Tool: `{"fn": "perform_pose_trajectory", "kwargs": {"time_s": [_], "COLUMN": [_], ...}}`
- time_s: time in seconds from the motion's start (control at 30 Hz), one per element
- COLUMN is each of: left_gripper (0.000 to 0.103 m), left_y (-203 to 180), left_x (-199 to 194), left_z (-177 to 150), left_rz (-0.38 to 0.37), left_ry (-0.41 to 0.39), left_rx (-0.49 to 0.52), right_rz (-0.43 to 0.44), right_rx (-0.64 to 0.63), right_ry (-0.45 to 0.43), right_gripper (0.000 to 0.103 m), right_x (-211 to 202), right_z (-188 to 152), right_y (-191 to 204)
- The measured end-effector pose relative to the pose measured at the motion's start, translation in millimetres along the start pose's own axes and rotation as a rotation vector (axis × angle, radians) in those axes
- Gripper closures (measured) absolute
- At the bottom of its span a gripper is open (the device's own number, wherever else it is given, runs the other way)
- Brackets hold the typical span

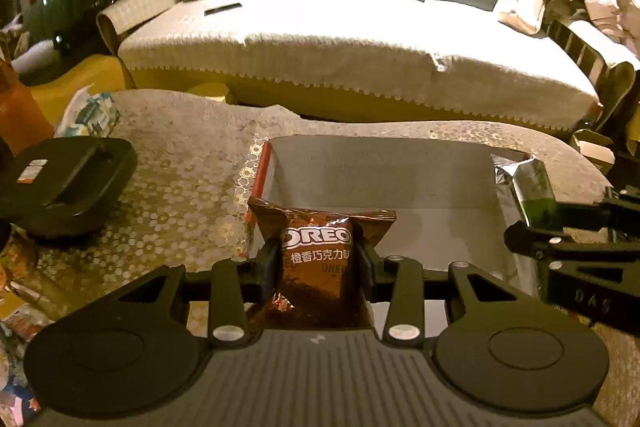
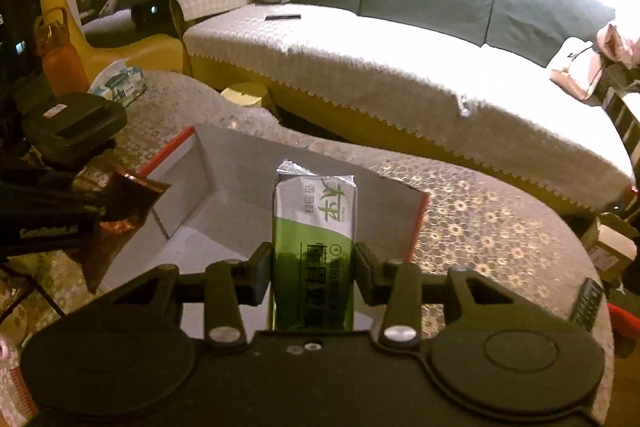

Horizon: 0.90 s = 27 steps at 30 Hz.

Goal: Organize snacks
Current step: 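Carry both snacks over the red box and open both tools inside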

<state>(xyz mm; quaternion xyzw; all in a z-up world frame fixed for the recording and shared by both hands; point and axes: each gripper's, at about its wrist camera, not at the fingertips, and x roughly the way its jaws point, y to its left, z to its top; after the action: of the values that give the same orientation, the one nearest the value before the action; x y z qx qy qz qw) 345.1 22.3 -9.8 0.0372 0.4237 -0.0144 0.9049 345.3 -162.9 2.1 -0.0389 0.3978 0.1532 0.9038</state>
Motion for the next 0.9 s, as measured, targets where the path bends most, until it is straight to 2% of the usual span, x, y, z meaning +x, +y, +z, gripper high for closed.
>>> {"fn": "perform_pose_trajectory", "kwargs": {"time_s": [0.2,0.43,0.7,0.77,0.83,0.9], "left_gripper": [0.064,0.064,0.063,0.06,0.051,0.049], "left_y": [-10,-17,-17,-16,-14,-11], "left_x": [37,68,66,64,59,52], "left_z": [2,-13,-11,-11,-12,-14], "left_rz": [0.002,0.001,-0.025,-0.018,-0.021,-0.028], "left_ry": [0.076,0.162,0.155,0.15,0.143,0.135], "left_rx": [0.025,0.05,0.043,0.04,0.036,0.023], "right_rz": [0.001,0.002,0.008,0.005,0.01,0.021], "right_rx": [-0.023,-0.049,-0.049,-0.05,-0.042,-0.029], "right_ry": [0.068,0.176,0.2,0.2,0.19,0.183], "right_gripper": [0.061,0.061,0.061,0.061,0.061,0.06], "right_x": [36,69,75,73,68,61], "right_z": [3,-9,-10,-10,-9,-8], "right_y": [4,13,16,15,14,13]}}
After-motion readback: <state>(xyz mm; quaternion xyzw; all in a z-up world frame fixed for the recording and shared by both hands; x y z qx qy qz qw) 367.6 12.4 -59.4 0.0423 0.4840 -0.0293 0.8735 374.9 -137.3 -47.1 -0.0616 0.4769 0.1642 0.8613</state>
